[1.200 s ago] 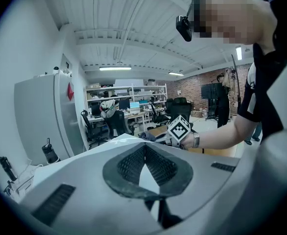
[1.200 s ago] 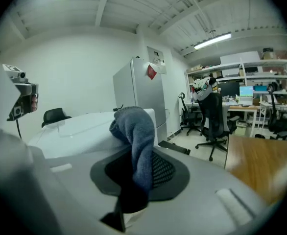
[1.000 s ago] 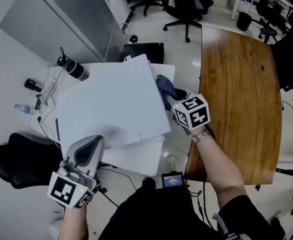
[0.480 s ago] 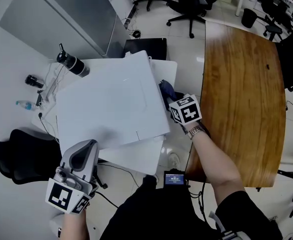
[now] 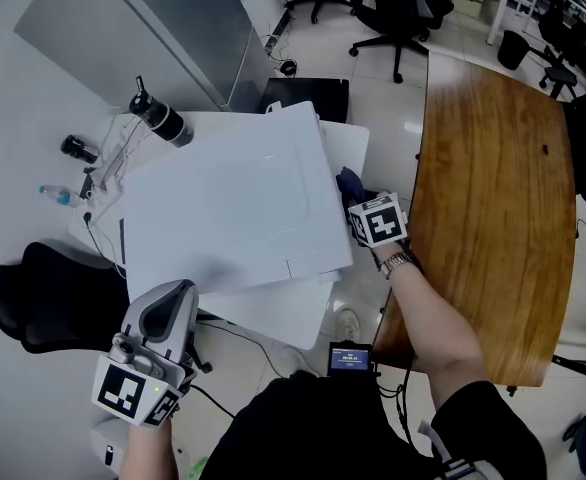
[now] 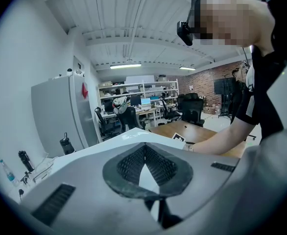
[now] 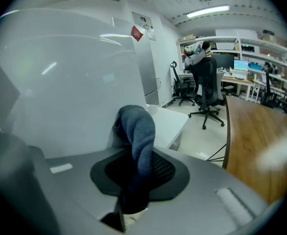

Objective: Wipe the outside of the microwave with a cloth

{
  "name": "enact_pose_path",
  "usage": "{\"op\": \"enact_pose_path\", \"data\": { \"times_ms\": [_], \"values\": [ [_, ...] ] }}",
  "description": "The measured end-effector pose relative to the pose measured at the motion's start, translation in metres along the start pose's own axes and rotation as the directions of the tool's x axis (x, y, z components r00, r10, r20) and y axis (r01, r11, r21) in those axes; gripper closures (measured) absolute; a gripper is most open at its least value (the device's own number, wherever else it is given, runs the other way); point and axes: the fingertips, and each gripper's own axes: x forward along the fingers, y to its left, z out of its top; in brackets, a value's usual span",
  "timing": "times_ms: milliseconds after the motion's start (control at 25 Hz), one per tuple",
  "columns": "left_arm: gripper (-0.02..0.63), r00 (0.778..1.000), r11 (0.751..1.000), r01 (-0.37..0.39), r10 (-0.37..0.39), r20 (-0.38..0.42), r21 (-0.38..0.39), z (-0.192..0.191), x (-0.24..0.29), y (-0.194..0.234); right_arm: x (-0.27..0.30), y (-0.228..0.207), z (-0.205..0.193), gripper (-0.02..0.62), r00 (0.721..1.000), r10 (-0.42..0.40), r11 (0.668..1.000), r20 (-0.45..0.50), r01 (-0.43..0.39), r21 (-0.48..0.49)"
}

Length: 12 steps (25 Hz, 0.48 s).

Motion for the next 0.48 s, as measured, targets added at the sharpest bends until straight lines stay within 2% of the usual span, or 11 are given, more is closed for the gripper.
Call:
{"op": "enact_pose_path", "data": {
  "times_ms": [480],
  "values": [
    [0.601, 0.996, 0.999, 0.036, -0.033, 0.088, -0.038, -0.011, -0.039, 0.017, -0.081, 0.006, 0.009, 0.528, 0.989, -0.125, 0.992, 0.084, 0.127, -0.010]
  ]
}}
